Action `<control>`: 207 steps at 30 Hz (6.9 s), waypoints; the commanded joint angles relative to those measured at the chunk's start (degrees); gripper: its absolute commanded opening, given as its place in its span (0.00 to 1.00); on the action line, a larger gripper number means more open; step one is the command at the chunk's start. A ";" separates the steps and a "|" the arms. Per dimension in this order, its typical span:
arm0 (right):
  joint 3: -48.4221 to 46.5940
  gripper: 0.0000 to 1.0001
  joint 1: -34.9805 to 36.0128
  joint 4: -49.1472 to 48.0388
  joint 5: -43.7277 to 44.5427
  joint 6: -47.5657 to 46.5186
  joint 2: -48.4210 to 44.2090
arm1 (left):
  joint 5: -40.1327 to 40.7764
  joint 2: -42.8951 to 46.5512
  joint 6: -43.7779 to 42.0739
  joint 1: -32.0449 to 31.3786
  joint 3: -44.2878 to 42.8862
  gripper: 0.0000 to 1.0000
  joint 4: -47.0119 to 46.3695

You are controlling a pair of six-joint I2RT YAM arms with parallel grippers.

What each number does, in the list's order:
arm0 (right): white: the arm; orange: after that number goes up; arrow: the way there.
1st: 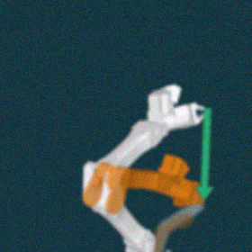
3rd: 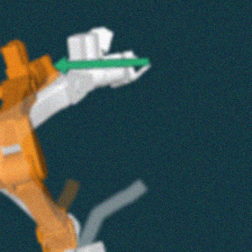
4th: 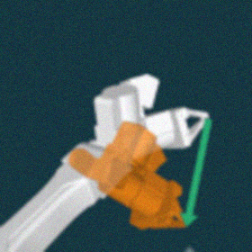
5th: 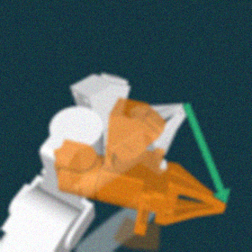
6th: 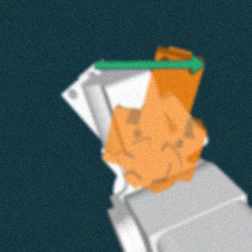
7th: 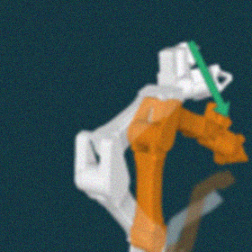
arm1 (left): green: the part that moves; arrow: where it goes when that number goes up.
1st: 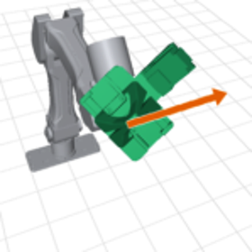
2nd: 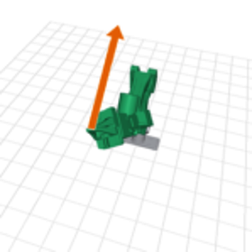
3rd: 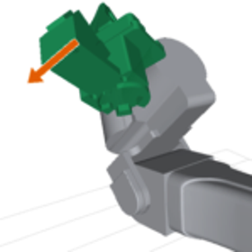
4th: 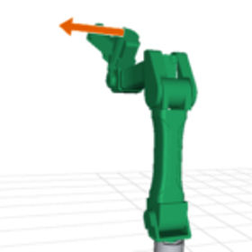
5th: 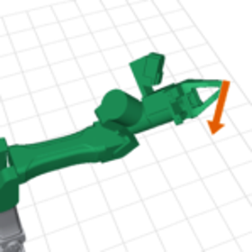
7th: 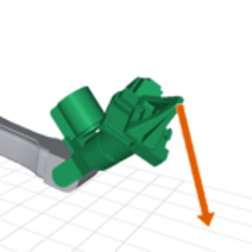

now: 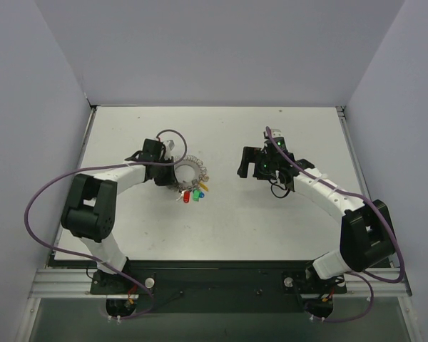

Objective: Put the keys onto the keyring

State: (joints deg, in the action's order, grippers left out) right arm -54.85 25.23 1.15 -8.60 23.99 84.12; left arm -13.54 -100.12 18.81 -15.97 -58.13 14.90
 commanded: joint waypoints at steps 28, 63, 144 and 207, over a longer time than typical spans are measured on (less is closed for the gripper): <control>0.88 0.96 1.13 0.26 -4.14 -2.37 -8.18 | -15.55 12.93 1.85 -7.05 4.78 0.00 -6.46; 0.27 0.96 5.88 2.81 -2.30 -3.51 -6.16 | 2.03 22.25 3.51 -10.94 7.50 0.85 -1.18; -2.98 0.69 24.07 3.68 3.15 -2.63 2.28 | 4.31 22.77 24.61 -18.40 29.47 0.39 -17.18; 0.36 0.74 15.90 -11.17 -45.19 -12.82 -24.53 | -28.73 49.66 -21.26 -21.30 3.63 0.00 8.92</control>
State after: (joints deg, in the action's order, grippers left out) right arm -53.74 40.93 -5.04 -49.36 11.27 58.85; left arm -32.99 -52.95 1.91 -37.04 -50.96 27.53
